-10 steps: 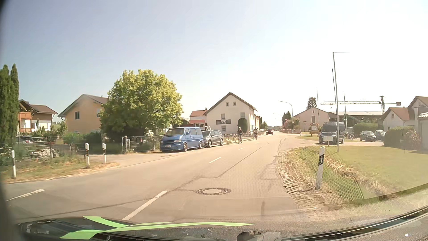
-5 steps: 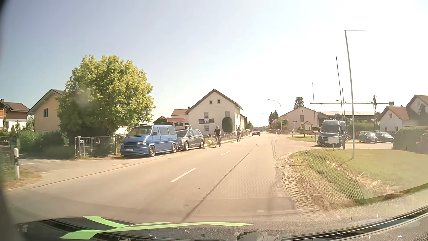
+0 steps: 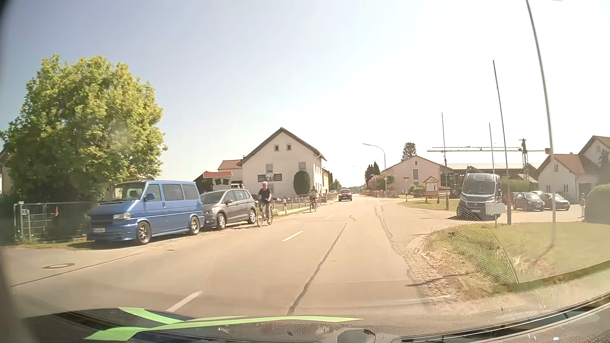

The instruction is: Follow the waypoints while adhering to traffic rules and regulations

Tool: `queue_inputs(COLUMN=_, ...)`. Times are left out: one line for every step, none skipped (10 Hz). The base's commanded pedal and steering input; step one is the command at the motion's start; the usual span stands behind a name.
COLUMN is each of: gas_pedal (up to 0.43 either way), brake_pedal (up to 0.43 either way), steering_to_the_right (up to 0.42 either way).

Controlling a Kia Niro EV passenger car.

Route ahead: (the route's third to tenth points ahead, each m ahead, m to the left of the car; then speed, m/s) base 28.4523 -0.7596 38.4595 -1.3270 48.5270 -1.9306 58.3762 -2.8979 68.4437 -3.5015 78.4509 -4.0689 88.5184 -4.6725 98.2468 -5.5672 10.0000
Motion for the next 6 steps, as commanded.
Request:
queue_inputs(gas_pedal=0.150, brake_pedal=0.000, steering_to_the_right=0.044)
queue_inputs(gas_pedal=0.150, brake_pedal=0.000, steering_to_the_right=0.043)
queue_inputs(gas_pedal=0.138, brake_pedal=0.000, steering_to_the_right=0.039)
queue_inputs(gas_pedal=0.138, brake_pedal=0.000, steering_to_the_right=0.035)
queue_inputs(gas_pedal=0.138, brake_pedal=0.000, steering_to_the_right=0.033)
queue_inputs(gas_pedal=0.150, brake_pedal=0.000, steering_to_the_right=0.031)
